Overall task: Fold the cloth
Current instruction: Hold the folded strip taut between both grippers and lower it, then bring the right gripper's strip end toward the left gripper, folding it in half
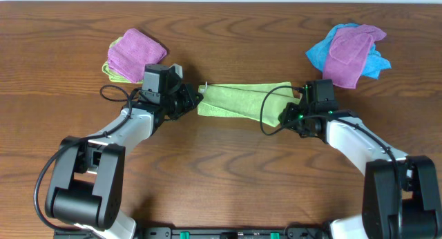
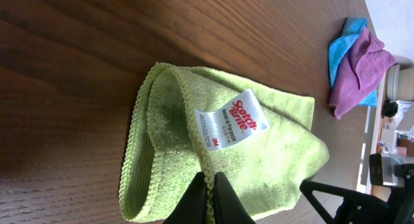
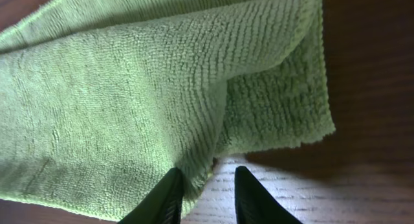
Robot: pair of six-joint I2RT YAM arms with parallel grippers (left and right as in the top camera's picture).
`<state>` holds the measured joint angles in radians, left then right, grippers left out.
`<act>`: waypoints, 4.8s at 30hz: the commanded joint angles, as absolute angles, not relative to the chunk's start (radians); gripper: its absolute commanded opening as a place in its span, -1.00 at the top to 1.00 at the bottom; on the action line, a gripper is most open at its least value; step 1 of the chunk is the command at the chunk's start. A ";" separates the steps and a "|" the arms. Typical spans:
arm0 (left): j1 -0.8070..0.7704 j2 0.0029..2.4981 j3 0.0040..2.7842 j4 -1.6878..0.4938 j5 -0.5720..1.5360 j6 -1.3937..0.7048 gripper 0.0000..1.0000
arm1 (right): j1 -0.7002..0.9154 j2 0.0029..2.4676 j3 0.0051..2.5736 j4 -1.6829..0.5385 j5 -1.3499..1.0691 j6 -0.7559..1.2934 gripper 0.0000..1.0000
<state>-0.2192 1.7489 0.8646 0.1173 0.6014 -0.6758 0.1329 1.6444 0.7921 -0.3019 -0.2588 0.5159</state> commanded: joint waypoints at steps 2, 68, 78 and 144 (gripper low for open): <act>-0.219 1.763 0.884 0.125 0.600 -0.658 0.88 | 0.126 1.622 0.804 -0.315 -0.307 0.511 0.51; -0.219 1.763 0.884 0.132 0.621 -0.669 0.88 | 0.125 1.734 0.881 0.090 -0.117 0.376 0.94; -0.215 1.763 0.884 0.132 0.628 -0.656 0.88 | 0.125 1.737 0.900 0.076 -0.149 0.377 -0.24; -0.335 1.982 1.026 0.075 0.419 -0.467 0.88 | -0.015 1.798 0.888 -0.154 -0.480 0.577 -0.93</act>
<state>-0.3351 1.9694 1.0164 0.0883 0.4572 -0.4889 -0.0383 1.7748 0.8955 -0.1673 -0.4500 0.5503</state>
